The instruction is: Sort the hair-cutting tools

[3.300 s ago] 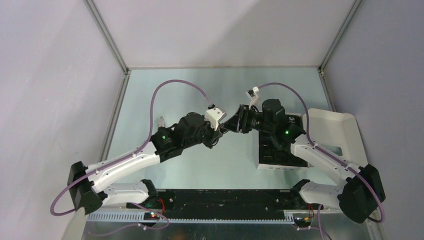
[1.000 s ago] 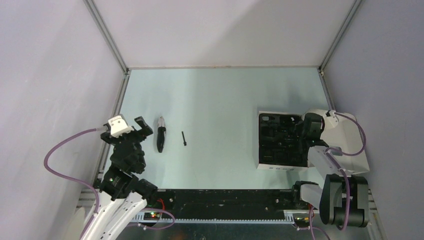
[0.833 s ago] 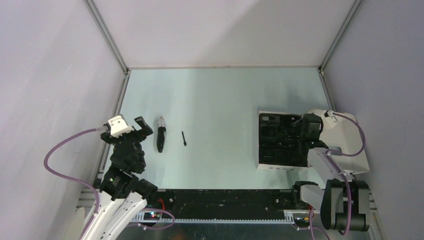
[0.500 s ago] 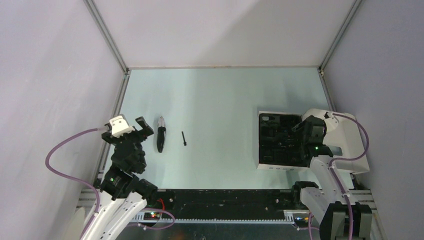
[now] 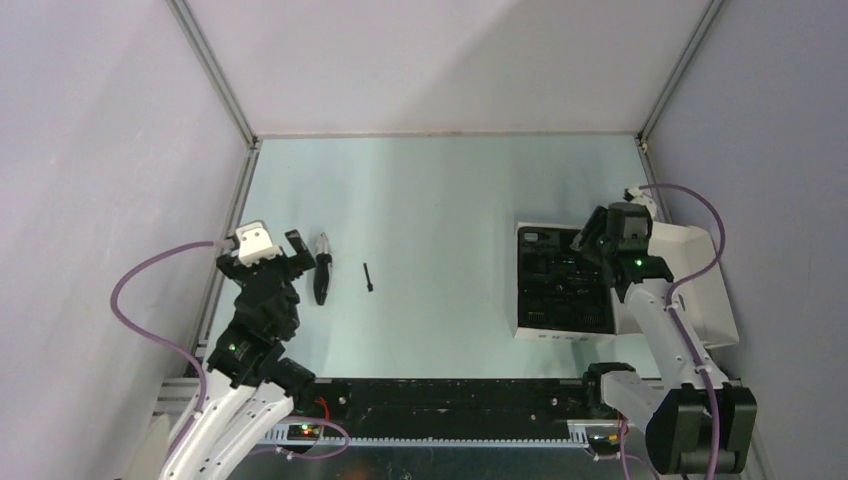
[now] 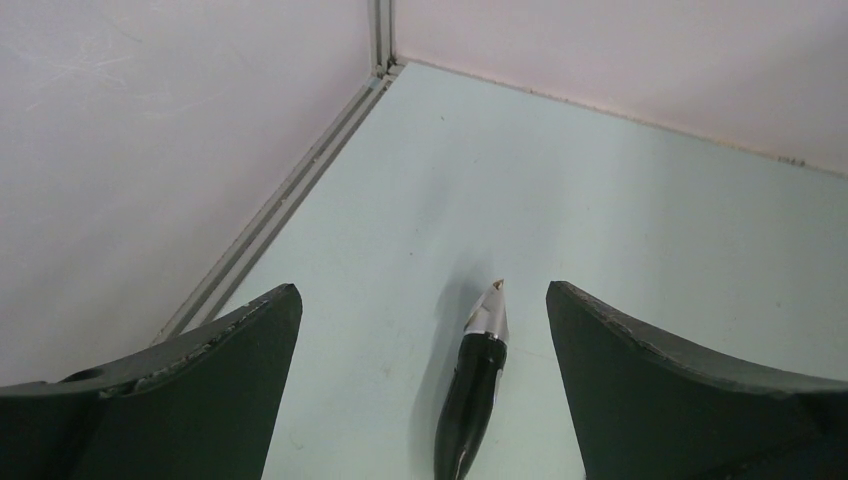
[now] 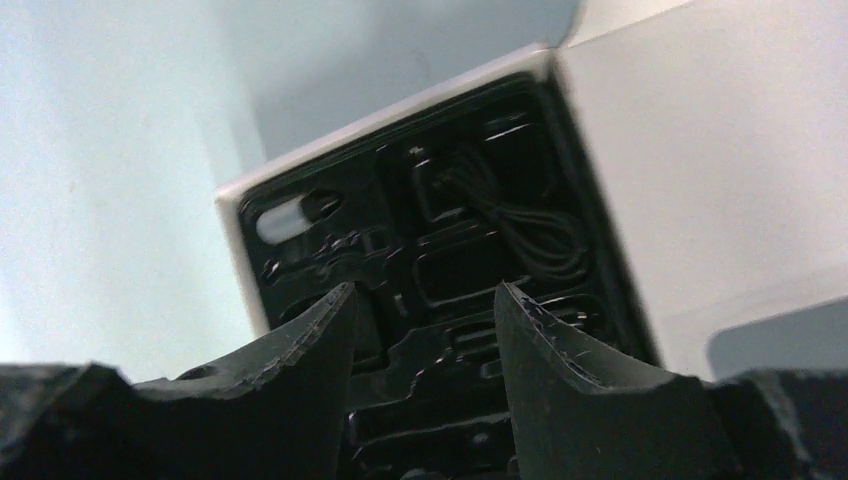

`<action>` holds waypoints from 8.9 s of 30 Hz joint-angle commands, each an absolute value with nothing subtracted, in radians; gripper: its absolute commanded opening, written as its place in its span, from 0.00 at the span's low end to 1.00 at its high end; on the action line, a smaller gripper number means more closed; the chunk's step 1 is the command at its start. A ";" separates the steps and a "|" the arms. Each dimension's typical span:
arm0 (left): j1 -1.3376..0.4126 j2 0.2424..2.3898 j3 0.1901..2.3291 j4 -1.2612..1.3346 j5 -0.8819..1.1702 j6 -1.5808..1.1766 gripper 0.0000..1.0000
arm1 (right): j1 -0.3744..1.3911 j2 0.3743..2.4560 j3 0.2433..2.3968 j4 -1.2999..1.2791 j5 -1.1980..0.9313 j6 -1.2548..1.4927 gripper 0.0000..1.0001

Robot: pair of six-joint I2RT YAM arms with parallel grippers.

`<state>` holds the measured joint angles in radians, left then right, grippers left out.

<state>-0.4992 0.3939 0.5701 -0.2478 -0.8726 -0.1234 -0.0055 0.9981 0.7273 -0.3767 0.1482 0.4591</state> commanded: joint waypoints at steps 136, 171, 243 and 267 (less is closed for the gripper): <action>-0.497 1.681 0.923 -0.662 -0.060 -0.415 0.00 | 0.365 0.865 0.681 -0.359 -0.255 0.384 0.63; -0.640 1.269 0.822 -0.540 0.025 -0.422 0.00 | 0.625 1.390 0.774 0.142 -0.471 0.731 0.60; -0.226 0.441 0.687 -0.511 -0.472 -0.377 1.00 | 0.090 0.941 0.634 -0.102 -0.192 0.668 0.00; -0.218 0.419 0.613 -0.361 -0.612 -0.275 1.00 | 0.025 1.197 0.526 0.314 -0.067 0.673 0.00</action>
<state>-0.2276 0.4072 0.6056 -0.4065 -0.5972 -0.3031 0.0139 1.1671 0.5350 0.1719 -0.0944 0.6621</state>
